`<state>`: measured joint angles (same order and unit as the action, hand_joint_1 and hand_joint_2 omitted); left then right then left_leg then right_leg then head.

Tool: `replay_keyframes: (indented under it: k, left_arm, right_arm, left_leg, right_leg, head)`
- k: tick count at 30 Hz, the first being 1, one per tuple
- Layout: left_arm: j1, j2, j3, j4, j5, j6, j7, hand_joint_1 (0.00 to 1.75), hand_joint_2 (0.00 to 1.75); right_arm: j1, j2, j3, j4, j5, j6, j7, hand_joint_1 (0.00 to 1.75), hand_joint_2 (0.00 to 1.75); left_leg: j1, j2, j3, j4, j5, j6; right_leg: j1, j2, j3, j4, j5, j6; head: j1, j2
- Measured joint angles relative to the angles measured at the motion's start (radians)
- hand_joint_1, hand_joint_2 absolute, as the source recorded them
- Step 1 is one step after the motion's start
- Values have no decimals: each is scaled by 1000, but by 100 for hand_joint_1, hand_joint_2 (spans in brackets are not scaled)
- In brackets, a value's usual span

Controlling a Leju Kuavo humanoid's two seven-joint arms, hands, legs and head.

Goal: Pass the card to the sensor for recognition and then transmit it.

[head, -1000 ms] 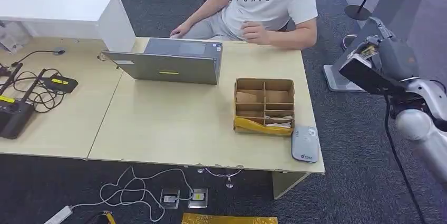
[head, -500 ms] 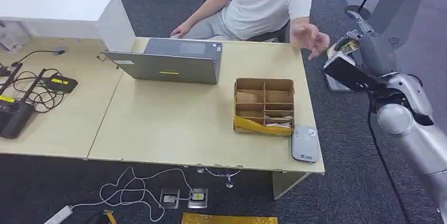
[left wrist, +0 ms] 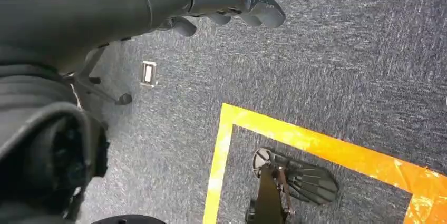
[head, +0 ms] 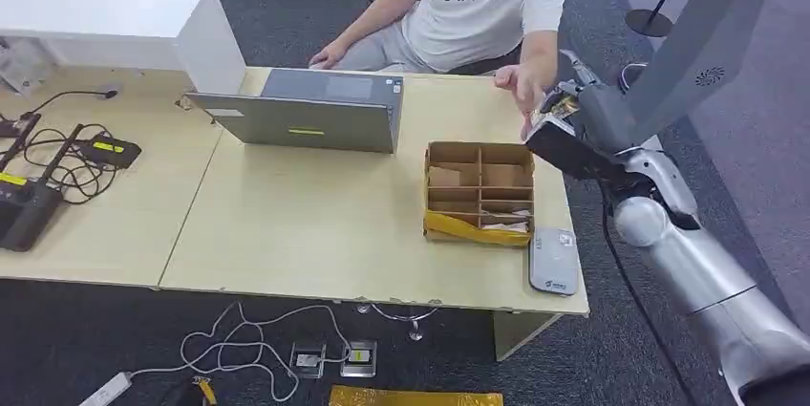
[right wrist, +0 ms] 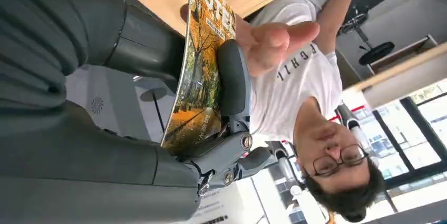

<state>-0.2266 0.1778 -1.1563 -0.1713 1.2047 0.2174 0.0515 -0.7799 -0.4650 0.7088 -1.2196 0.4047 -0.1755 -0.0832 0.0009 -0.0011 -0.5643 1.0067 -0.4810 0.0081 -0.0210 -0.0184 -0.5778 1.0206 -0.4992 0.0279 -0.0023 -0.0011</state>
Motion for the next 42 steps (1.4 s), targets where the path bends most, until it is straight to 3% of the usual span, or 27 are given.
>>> replay_keyframes:
  k: [32,33,42]
  left_arm:
    - [0,-2,-1,0,0,0,0,0,0]
    - [0,-2,-1,0,0,0,0,0,0]
    - [8,-9,-1,0,5,18,-3,0,0]
  right_arm:
    - [2,39,4,59,0,-3,-1,175,175]
    - [2,40,4,61,0,-3,-1,0,175]
    - [51,45,1,49,18,6,39,0,175]
  left_leg:
    - [0,0,0,0,0,0]
    - [0,0,0,0,0,0]
    - [0,0,0,0,0,0]
  right_leg:
    - [0,0,0,0,0,0]
    - [0,0,0,0,0,0]
    - [0,1,0,0,0,0]
  head:
    - [0,0]
    - [0,0]
    - [0,0]
